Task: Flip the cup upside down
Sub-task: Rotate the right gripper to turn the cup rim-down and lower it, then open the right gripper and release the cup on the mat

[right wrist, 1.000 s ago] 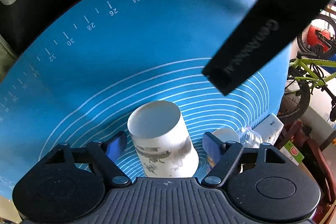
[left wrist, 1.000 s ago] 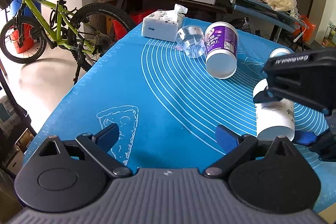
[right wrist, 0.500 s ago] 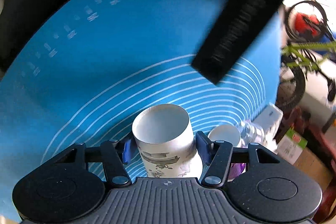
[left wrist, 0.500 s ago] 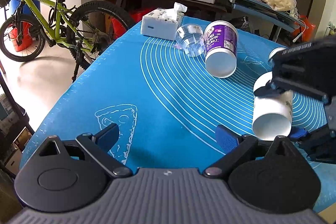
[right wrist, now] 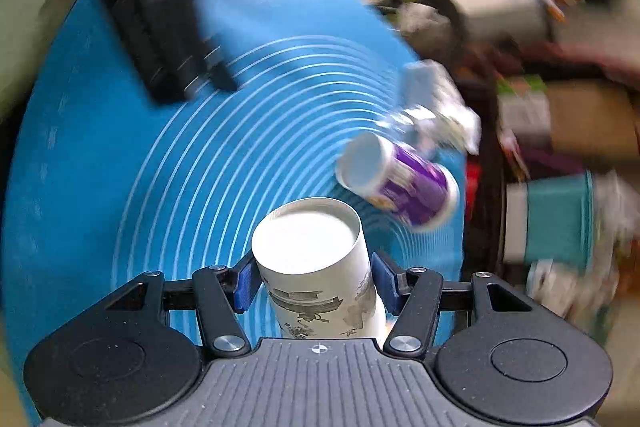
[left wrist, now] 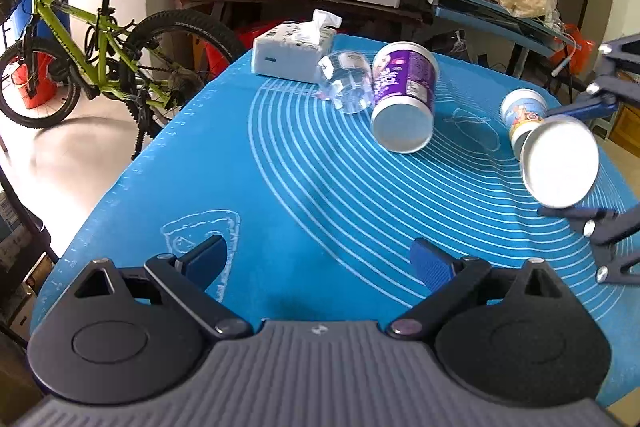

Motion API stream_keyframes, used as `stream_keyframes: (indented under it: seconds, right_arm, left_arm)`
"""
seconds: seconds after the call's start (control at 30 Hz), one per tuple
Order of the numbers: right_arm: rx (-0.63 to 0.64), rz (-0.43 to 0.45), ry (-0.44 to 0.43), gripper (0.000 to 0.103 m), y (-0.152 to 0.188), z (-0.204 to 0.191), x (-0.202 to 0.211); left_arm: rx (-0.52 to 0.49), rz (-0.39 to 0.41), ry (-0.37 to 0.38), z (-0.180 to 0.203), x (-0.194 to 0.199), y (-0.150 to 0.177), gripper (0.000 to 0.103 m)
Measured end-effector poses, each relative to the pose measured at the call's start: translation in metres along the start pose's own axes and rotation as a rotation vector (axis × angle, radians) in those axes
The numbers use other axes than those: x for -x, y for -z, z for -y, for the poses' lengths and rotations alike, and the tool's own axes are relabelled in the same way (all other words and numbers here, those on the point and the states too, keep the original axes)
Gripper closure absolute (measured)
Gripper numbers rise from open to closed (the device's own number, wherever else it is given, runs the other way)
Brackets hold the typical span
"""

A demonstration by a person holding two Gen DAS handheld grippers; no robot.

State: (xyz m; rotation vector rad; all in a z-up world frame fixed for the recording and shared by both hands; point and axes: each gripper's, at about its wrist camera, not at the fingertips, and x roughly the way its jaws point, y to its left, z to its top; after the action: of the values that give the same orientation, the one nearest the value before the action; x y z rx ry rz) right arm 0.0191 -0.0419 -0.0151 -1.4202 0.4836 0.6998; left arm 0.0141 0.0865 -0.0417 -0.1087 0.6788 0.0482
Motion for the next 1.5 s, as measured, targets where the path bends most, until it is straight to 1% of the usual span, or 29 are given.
stream_keyframes:
  seconds: [0.13, 0.2, 0.27, 0.4, 0.57, 0.63, 0.7, 0.8, 0.9, 1.0, 1.17, 1.27, 1.33, 1.37, 1.43, 1.5]
  right_arm:
    - [-0.348, 0.025, 0.032, 0.047, 0.025, 0.022, 0.012]
    - [-0.520, 0.039, 0.064, 0.047, 0.042, 0.030, 0.016]
    - [-0.690, 0.072, 0.086, 0.047, 0.063, 0.034, 0.022]
    - [-0.948, 0.091, 0.110, 0.047, 0.096, 0.036, 0.015]
    - [-1.212, 0.076, 0.061, 0.047, 0.134, 0.037, -0.008]
    - [-1.301, 0.072, 0.053, 0.048, 0.144, 0.037, -0.023]
    - [-1.353, 0.094, 0.077, 0.048, 0.152, 0.035, -0.027]
    - [-1.400, 0.118, 0.095, 0.048, 0.155, 0.030, -0.028]
    - [-1.429, 0.132, 0.103, 0.047, 0.159, 0.027, -0.027]
    - [-1.485, 0.150, 0.099, 0.047, 0.166, 0.022, -0.026]
    - [-1.469, 0.142, 0.094, 0.047, 0.168, 0.018, -0.024]
    - [-1.466, 0.152, 0.121, 0.039, 0.168, 0.016, -0.020]
    - [-1.454, 0.146, 0.140, 0.031, 0.166, 0.015, -0.018]
    - [-1.448, 0.150, 0.141, 0.030, 0.165, 0.015, -0.017]
    - [-1.441, 0.154, 0.138, 0.017, 0.162, 0.014, -0.014]
    - [-1.455, 0.147, 0.145, 0.009, 0.161, 0.014, -0.010]
  left_arm:
    - [-0.020, 0.007, -0.001, 0.009, 0.000, -0.002, 0.006]
    - [-0.018, 0.013, 0.002, 0.014, 0.000, -0.004, 0.006]
    - [-0.019, 0.013, 0.005, 0.018, -0.001, -0.006, 0.006]
    - [-0.042, 0.016, 0.003, 0.028, -0.001, -0.010, 0.006]
    - [-0.060, 0.034, -0.008, 0.038, 0.000, -0.016, 0.006]
    - [-0.059, 0.033, -0.012, 0.041, 0.000, -0.017, 0.006]
    - [-0.059, 0.026, -0.013, 0.044, -0.001, -0.018, 0.006]
    - [-0.063, 0.014, -0.009, 0.050, -0.002, -0.016, 0.006]
    - [-0.079, 0.009, -0.006, 0.057, -0.001, -0.014, 0.006]
    - [-0.091, 0.007, 0.000, 0.062, 0.000, -0.012, 0.006]
    - [-0.096, 0.003, 0.014, 0.067, 0.001, -0.010, 0.006]
    - [-0.094, -0.001, 0.019, 0.068, 0.002, -0.009, 0.006]
    - [-0.096, 0.000, 0.020, 0.069, 0.004, -0.010, 0.006]
    - [-0.096, 0.002, 0.022, 0.069, 0.005, -0.010, 0.006]
    - [-0.098, 0.005, 0.028, 0.070, 0.007, -0.011, 0.006]
    - [-0.098, 0.007, 0.031, 0.071, 0.008, -0.012, 0.006]
